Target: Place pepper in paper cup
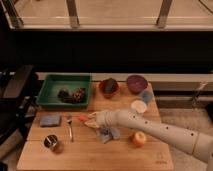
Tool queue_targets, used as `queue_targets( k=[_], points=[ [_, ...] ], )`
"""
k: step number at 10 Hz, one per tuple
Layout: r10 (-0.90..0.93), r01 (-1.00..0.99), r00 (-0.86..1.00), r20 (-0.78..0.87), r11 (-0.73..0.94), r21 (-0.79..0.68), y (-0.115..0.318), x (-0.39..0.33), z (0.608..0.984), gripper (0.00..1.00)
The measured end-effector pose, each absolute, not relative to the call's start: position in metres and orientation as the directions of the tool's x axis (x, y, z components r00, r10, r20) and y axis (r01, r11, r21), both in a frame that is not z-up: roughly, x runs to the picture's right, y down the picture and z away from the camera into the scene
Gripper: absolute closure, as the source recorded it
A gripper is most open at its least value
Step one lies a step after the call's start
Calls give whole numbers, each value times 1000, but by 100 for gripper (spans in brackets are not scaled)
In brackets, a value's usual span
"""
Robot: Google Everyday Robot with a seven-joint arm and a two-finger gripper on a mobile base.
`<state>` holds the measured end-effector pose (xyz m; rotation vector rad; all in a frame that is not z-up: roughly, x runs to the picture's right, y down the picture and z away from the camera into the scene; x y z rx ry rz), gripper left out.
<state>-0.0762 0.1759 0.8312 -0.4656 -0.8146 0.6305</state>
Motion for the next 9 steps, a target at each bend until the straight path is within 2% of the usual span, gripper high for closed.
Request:
queue_targets(
  k=[9],
  points=[
    [736,-401,449,507,673,-621,183,-32,820,100]
  ],
)
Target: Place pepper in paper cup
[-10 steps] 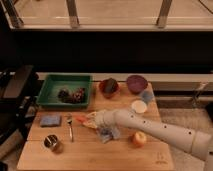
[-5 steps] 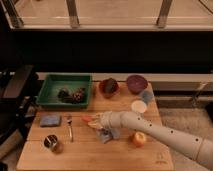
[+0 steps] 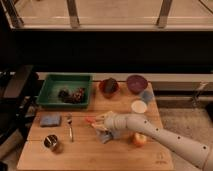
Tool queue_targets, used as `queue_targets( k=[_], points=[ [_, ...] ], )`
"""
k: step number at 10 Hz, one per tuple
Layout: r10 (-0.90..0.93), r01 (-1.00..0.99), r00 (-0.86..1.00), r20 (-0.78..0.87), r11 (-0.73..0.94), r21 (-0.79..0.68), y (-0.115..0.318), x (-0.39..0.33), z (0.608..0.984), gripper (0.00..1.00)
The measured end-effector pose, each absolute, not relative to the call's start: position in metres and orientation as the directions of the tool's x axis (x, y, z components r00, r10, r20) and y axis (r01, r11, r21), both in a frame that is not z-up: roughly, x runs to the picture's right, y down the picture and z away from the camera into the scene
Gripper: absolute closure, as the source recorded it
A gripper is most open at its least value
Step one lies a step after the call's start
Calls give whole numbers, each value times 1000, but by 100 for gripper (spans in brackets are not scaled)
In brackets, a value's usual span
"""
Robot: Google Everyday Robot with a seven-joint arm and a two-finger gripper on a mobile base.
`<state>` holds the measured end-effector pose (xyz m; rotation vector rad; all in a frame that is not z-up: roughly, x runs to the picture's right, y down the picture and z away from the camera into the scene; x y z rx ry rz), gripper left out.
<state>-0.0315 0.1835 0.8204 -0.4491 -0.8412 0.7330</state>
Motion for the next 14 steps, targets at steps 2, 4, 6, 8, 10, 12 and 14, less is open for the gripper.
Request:
queue_targets(
  k=[2,4,6,8,10,12,14],
  points=[
    [748,-423,427,507,661,-620,176,-17,811,100],
    [757,-440,415,504,652,-618,171,-4,806,100],
    [774,-462,392,497,632,-622,167,11,803,100],
    [799,-481,367,477,601,-638,171,27,805,100],
    [798,-479,367,478,603,-638,170,26,805,100],
    [798,-481,367,478,602,-637,170,27,805,100],
    [798,-477,368,478,603,-639,170,25,805,100]
  ],
)
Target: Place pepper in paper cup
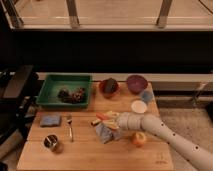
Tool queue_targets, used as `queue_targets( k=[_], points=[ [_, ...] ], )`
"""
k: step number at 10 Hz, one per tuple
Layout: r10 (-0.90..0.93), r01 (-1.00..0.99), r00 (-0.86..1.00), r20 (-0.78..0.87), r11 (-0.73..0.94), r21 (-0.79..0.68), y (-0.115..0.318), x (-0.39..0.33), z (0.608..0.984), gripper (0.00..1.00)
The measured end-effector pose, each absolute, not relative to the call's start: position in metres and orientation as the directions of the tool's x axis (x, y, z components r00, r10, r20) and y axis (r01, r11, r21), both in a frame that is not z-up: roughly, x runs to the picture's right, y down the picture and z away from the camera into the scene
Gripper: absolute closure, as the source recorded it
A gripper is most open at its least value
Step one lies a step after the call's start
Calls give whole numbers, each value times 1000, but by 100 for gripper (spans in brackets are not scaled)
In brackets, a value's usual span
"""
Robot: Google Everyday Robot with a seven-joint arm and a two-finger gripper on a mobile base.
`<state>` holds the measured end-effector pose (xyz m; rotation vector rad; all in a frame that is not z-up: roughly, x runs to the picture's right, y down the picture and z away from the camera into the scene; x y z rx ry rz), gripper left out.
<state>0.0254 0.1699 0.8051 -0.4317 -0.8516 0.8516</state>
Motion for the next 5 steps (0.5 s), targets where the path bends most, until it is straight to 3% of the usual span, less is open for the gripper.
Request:
queue_targets(
  k=[5],
  points=[
    [838,-552,331,434,545,-632,182,62,807,100]
  ],
)
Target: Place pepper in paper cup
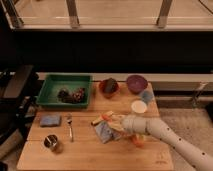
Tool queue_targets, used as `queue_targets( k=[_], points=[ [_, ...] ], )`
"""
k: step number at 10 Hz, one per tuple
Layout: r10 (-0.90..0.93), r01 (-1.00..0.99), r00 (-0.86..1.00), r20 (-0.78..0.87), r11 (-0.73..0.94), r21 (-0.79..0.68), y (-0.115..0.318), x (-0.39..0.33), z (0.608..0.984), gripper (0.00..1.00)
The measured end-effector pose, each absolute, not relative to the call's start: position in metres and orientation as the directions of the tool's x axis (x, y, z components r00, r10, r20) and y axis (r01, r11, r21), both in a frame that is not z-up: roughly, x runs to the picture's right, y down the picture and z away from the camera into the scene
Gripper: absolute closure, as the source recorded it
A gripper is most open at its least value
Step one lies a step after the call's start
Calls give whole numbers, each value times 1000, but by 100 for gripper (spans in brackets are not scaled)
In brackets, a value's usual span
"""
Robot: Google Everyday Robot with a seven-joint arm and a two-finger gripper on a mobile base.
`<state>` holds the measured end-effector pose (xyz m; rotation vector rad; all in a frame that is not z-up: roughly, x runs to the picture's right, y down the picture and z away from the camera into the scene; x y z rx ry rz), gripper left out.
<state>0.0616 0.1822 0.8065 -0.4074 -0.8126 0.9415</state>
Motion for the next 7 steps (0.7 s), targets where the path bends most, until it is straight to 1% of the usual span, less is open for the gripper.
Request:
queue_targets(
  k=[7],
  points=[
    [843,-617,314,437,531,-580,177,86,792,100]
  ],
)
